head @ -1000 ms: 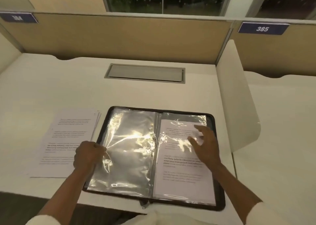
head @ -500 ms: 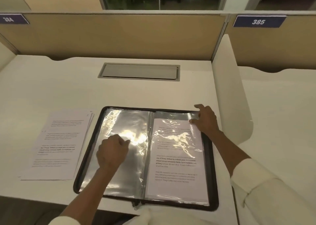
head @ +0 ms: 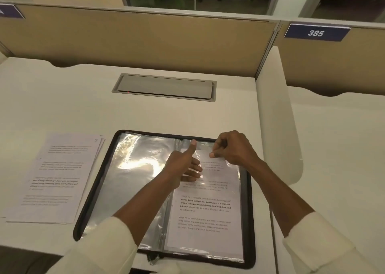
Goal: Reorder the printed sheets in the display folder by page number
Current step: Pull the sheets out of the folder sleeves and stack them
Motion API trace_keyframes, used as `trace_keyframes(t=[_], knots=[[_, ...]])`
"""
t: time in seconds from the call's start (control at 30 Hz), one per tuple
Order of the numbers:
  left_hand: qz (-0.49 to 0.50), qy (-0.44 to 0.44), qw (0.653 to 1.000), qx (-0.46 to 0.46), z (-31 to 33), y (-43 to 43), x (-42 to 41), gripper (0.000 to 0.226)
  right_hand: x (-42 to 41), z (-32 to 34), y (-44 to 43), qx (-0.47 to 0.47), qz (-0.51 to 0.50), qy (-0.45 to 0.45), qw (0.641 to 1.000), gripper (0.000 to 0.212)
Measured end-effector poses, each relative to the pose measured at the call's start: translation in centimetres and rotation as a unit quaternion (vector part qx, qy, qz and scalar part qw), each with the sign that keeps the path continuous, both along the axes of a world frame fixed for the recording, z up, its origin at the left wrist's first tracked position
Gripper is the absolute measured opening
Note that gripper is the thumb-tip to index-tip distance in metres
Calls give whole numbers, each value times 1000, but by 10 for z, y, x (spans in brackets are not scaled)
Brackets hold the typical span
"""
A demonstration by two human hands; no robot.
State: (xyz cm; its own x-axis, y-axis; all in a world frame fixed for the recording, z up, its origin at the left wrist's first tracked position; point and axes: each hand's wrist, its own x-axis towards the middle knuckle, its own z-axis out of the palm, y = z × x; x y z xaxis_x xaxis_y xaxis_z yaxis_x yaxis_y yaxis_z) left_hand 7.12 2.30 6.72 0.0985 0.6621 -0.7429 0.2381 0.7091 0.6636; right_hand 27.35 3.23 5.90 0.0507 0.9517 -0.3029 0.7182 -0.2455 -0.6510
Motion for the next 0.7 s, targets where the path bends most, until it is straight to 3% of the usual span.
trace_keyframes(t=[0.17,0.3,0.43,0.53,0.63,0.7], knots=[[6,-4,999,-36,-7,23,10,53,0,12,2,5,35,16,999,36],[35,-5,999,-39,-13,28,16,54,10,12,6,6,76,28,997,40],[39,25,999,-15,-15,29,19,20,14,14,10,4,83,37,996,48],[58,26,998,-11,-15,28,23,21,10,19,17,-18,148,5,989,49],[70,22,997,1,-13,25,28,23,2,26,34,-59,193,-18,979,33],[85,15,996,7,-13,23,28,26,-4,29,49,-122,207,-38,970,39]])
